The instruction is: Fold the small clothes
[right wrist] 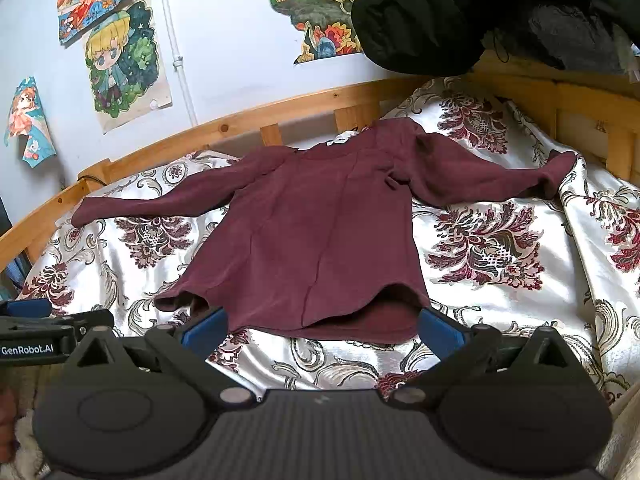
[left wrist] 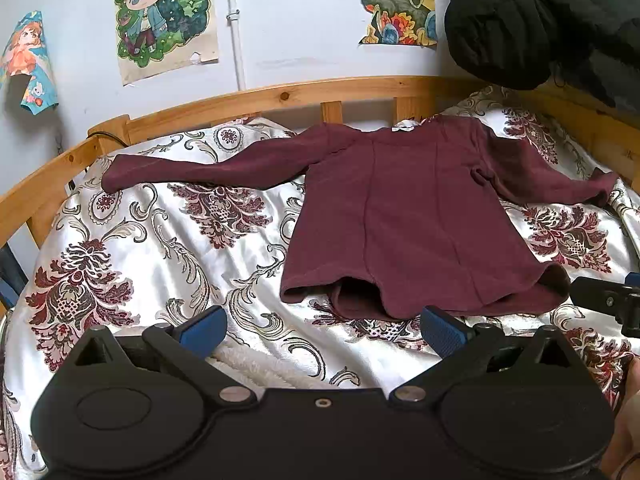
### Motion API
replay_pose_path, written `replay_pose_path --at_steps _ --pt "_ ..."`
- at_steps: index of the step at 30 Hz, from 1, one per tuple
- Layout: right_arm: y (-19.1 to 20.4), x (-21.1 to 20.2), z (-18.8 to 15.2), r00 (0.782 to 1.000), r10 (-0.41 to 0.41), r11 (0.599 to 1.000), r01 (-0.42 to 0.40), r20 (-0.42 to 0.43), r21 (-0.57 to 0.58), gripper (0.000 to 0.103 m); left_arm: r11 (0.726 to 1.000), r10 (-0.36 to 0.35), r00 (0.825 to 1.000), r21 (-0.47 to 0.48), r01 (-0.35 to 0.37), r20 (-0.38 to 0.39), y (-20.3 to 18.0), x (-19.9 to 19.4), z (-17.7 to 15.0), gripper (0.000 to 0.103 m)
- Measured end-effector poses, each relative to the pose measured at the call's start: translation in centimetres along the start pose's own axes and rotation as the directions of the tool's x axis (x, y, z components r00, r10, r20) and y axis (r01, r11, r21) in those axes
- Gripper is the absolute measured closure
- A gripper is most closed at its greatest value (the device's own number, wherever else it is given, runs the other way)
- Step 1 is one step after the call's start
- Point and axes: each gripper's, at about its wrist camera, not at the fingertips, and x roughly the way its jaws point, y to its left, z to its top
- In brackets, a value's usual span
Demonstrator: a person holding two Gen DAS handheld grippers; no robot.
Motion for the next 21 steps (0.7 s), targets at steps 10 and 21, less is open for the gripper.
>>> replay_pose_path --at_steps 10,21 --pt "-0.06 -0.05 0.03 1.000 0.000 1.000 0.000 -0.001 0.005 0.000 1.000 0.002 1.000 0.003 -0.002 0.000 -0.09 0.02 -0.01 0.001" --pt "-0.48 0.11 0.03 0.999 -0.046 0.998 0.046 -0.008 0.043 0.000 1.000 0.005 1.000 0.013 -0.005 -0.009 -0.04 0.09 -0.22 0.001"
